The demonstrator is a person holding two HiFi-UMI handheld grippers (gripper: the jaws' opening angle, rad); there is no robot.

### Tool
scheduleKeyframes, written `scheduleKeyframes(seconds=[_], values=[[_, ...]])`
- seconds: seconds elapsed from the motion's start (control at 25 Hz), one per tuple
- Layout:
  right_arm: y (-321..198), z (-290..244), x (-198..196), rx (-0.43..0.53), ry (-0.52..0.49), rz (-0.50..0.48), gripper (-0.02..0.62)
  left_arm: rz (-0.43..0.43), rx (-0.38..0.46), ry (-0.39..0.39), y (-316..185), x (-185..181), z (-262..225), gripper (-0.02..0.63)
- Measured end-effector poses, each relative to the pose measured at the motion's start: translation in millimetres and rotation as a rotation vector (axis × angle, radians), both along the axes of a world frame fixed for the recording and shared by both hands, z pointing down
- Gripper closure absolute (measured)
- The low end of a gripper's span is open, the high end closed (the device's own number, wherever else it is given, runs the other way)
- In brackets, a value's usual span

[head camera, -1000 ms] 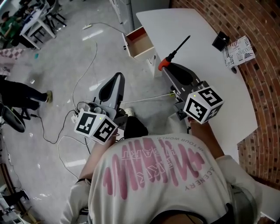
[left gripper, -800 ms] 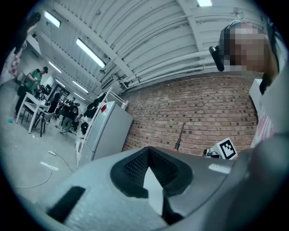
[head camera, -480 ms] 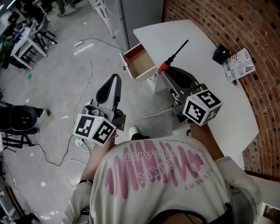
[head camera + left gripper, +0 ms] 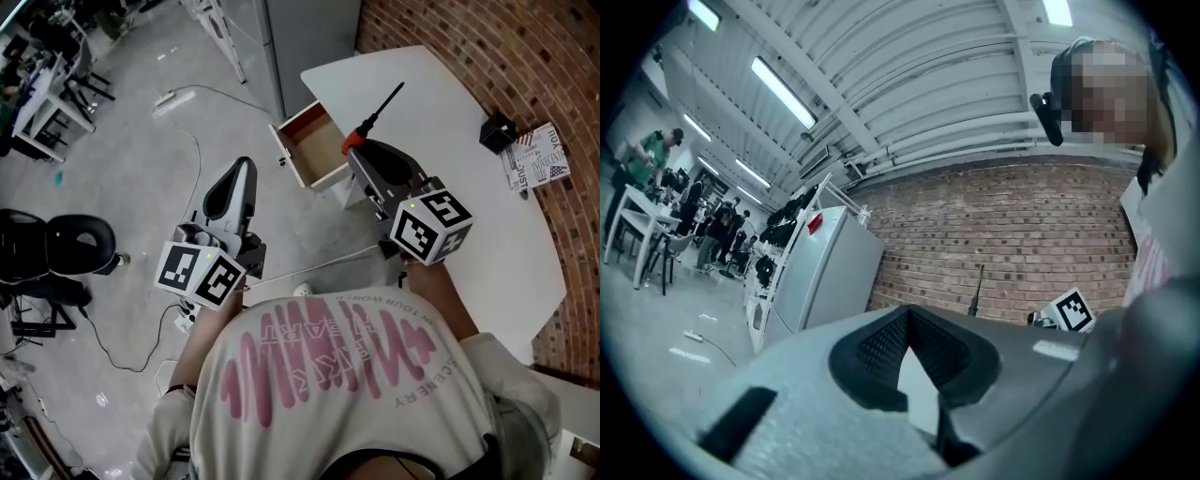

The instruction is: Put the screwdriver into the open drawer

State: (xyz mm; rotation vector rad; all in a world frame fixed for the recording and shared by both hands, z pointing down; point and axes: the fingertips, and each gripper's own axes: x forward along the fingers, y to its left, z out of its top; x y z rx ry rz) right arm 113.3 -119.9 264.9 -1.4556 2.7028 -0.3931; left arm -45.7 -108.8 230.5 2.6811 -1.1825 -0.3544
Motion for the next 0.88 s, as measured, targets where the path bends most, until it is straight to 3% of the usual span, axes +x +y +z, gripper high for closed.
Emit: scheduleKeyframes(seconds=[0.44, 0.68, 0.88], values=[[-54, 78, -31, -0.156, 0.046, 0.031, 0.495, 0.011, -0.110, -0.002, -44, -41, 60, 0.601], [-80, 132, -34, -0.257, 0.101, 0.021, 0.495, 0.033, -0.166, 0.013, -55, -45, 90, 0.601], [-112, 179, -37, -0.329, 0.146, 0.008, 0.495, -0.016, -0.199, 0.003, -72, -59, 102, 0.601]])
